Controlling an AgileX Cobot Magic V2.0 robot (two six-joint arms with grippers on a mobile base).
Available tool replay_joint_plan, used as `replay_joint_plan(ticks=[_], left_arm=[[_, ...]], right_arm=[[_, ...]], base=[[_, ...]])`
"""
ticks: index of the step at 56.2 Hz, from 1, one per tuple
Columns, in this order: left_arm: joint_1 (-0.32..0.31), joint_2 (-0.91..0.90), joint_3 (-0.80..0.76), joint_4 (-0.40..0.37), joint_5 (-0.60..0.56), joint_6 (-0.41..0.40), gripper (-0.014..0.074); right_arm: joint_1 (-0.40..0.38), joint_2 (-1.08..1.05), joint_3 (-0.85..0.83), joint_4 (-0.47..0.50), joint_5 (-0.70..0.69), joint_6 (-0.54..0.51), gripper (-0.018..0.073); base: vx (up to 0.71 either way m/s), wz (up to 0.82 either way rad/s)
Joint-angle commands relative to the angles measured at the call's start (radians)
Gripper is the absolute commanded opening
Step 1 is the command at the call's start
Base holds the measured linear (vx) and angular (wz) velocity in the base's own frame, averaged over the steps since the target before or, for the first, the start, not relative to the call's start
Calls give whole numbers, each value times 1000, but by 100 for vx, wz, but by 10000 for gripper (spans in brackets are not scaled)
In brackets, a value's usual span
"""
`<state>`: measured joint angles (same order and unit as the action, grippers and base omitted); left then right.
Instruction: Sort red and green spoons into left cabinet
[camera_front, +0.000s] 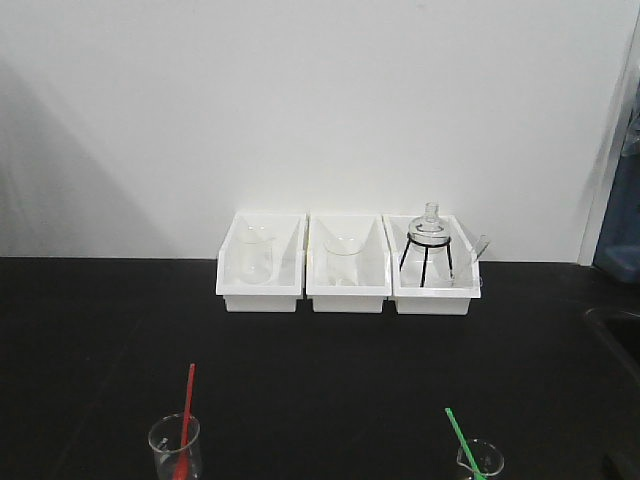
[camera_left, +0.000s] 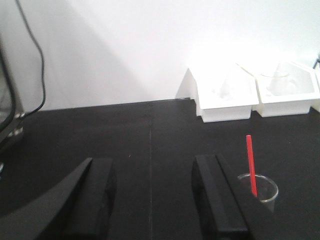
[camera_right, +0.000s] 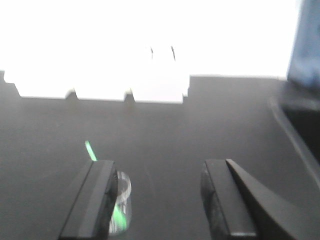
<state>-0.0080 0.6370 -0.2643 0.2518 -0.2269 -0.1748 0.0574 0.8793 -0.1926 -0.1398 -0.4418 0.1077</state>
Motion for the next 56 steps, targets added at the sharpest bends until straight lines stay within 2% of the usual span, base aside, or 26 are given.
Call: replay_joint_plan(ticks=[1, 5, 9, 16, 21, 33, 45, 50, 56], left_arm=[[-4, 104, -62, 108, -213, -91, 484], [-4, 189, -100, 202, -298, -186, 484], [-4, 279, -144, 303, -378, -285, 484], [-4, 459, -237, 463, -458, -413, 484], [-4, 566, -305, 520, -498, -442, 484], [-11, 793, -433, 547, -569, -443, 487], [-91, 1012, -583, 547, -567, -442, 487], [-123, 1094, -655, 547, -550, -441, 487], [-137, 1168, -728, 539, -478, -440, 487]], right_arm=[[-6, 92, -60, -133, -162, 2, 449], [-6, 173, -109, -244, -180, 30, 449], [-6, 243, -160, -303, -192, 75, 449], [-6, 359, -254, -309, -198, 130, 449], [-6, 420, -304, -305, -198, 130, 449], [-6, 509, -353, -302, -204, 128, 449], [-6, 552, -353, -302, -204, 128, 449], [-6, 554, -353, -302, -202, 128, 449], [-6, 554, -353, -302, -202, 128, 449]], base=[[0, 0], [0, 0], [0, 0], [0, 0], [0, 0], [0, 0], [0, 0], [0, 0], [0, 0]])
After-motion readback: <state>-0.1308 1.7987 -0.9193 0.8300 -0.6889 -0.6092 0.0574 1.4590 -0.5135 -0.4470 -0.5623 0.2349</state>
